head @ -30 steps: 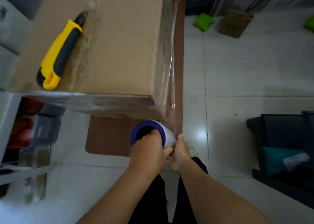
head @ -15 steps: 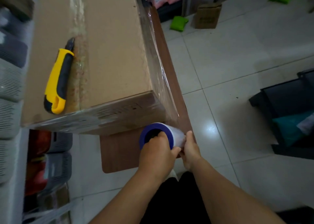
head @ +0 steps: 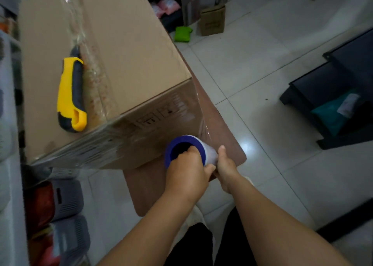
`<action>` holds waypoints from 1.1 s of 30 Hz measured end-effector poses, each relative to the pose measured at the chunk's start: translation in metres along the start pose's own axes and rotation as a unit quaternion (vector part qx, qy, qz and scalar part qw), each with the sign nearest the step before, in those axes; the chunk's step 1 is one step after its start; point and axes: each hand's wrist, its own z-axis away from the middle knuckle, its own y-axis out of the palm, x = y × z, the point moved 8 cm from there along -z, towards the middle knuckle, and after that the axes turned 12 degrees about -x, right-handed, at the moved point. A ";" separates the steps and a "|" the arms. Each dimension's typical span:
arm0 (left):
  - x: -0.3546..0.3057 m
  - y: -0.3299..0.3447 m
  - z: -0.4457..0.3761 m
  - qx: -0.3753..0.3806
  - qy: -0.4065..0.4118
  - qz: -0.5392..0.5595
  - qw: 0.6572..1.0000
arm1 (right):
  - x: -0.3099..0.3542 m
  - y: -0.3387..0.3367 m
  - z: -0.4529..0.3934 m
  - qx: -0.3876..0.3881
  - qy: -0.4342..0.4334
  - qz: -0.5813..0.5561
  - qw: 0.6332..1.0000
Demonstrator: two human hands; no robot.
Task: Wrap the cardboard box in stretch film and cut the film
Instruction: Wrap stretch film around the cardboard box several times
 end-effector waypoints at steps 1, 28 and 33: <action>0.002 0.000 0.001 -0.001 0.012 -0.002 1.000 | -0.003 0.003 0.002 -0.004 -0.002 -0.007 1.000; 0.068 -0.012 0.026 -0.006 0.094 -0.040 0.995 | -0.067 0.065 0.033 -0.019 0.024 -0.187 0.982; 0.090 -0.016 0.032 0.006 0.114 -0.033 0.993 | -0.086 0.086 0.041 -0.028 0.023 -0.195 0.980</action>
